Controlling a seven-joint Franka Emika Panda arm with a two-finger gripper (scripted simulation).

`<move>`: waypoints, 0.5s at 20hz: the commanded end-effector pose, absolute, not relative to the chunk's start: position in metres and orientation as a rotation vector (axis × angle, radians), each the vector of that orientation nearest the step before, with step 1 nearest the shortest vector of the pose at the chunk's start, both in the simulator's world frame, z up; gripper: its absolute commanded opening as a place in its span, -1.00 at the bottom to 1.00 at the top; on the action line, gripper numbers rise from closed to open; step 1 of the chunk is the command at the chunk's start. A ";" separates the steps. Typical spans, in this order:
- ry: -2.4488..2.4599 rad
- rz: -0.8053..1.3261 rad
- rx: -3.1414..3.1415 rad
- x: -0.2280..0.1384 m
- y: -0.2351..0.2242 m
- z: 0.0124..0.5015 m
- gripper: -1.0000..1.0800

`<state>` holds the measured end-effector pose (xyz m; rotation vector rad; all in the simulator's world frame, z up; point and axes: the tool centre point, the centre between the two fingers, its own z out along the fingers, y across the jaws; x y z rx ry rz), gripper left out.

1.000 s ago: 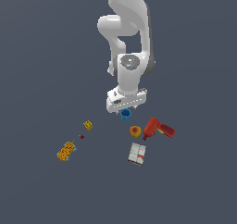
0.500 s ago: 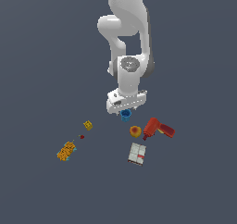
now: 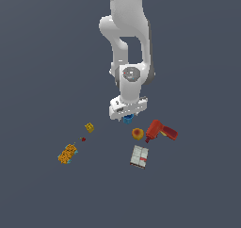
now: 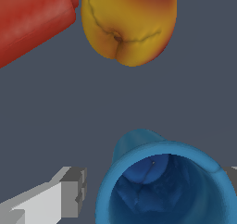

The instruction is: Pick up a designated object from a clutter of objects.

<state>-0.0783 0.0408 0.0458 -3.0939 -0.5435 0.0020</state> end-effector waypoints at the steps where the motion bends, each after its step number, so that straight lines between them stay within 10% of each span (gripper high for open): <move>1: -0.544 0.000 -3.094 -0.078 0.041 0.041 0.92; 3: -0.544 0.000 -3.094 -0.078 0.041 0.040 0.92; 4: -0.544 0.000 -3.094 -0.078 0.041 0.040 -1.00; 10: -0.544 0.000 -3.094 -0.078 0.041 0.040 -1.00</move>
